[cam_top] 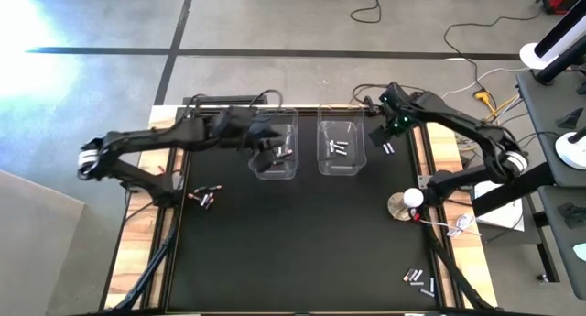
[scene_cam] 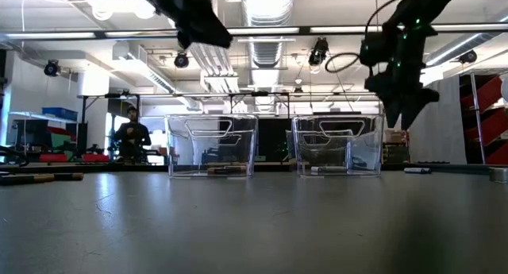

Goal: Sort batteries
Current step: Put the white battery into the right transparent bin

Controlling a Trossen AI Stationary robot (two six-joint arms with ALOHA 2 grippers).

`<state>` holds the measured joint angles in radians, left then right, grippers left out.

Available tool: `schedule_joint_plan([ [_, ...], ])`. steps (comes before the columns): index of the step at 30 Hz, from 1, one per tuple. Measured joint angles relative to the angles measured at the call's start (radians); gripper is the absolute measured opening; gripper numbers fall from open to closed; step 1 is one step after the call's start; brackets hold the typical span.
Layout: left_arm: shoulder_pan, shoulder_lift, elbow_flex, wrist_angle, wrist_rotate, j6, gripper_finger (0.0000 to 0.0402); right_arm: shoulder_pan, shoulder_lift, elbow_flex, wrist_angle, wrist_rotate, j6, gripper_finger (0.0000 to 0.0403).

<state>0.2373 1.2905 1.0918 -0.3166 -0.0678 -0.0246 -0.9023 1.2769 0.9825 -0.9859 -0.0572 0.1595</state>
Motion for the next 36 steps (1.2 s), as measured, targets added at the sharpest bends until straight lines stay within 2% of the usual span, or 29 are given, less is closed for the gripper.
schedule_joint_plan([
  [8, -0.128, -0.217, -0.255, 0.189, -0.003, -0.087, 0.0099, -0.080, 0.170, 0.000, 0.022, -0.049, -0.108, 0.0195],
  [17, -0.180, -0.331, -0.476, 0.435, -0.056, -0.099, 0.0099, -0.085, 0.288, -0.001, 0.030, -0.048, -0.170, 0.0176],
  [36, -0.180, -0.347, -0.498, 0.441, -0.055, -0.087, 0.0099, -0.086, 0.313, -0.068, 0.127, -0.023, -0.145, 0.0090],
])
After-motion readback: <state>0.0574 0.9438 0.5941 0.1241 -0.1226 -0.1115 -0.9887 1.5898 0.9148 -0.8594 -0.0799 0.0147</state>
